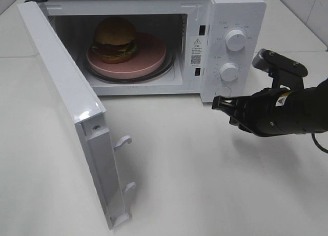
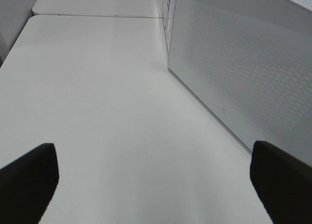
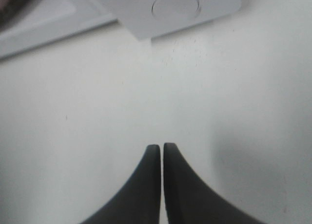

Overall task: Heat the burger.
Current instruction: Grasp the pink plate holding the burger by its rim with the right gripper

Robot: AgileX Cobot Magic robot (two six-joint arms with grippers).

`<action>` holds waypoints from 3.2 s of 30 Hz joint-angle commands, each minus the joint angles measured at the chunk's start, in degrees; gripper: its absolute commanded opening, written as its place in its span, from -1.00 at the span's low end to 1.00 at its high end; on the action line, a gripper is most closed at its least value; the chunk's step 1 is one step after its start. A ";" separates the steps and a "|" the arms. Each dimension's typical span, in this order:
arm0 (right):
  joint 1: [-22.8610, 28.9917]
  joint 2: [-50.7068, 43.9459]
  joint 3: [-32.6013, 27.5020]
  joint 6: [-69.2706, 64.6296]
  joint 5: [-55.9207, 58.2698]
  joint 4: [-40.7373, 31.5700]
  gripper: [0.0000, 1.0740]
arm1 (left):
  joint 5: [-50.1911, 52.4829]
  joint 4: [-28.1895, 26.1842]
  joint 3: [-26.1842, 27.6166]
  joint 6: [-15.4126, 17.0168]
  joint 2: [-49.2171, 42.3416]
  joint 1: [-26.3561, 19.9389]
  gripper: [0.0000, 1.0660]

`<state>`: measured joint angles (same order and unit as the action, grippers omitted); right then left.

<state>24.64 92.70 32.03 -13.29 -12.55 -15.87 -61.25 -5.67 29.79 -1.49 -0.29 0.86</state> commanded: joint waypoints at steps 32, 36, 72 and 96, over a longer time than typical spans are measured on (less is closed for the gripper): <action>2.35 -2.35 23.72 68.24 42.17 4.30 0.44 | -0.17 -0.06 -0.17 0.11 -0.29 -0.23 0.89; 4.98 0.00 27.27 74.14 43.60 4.13 0.41 | -0.17 -0.06 -0.17 0.11 -0.29 -0.23 0.89; 11.46 35.64 79.13 80.56 62.57 8.19 0.42 | -0.17 -0.06 -0.17 0.11 -0.29 -0.23 0.89; 10.54 40.51 81.02 80.39 59.70 8.31 0.42 | -0.17 -0.06 -0.17 0.11 -0.29 -0.23 0.89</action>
<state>35.47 132.98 112.76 67.32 47.50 -7.39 -61.25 -5.67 29.79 -1.49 -0.29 0.86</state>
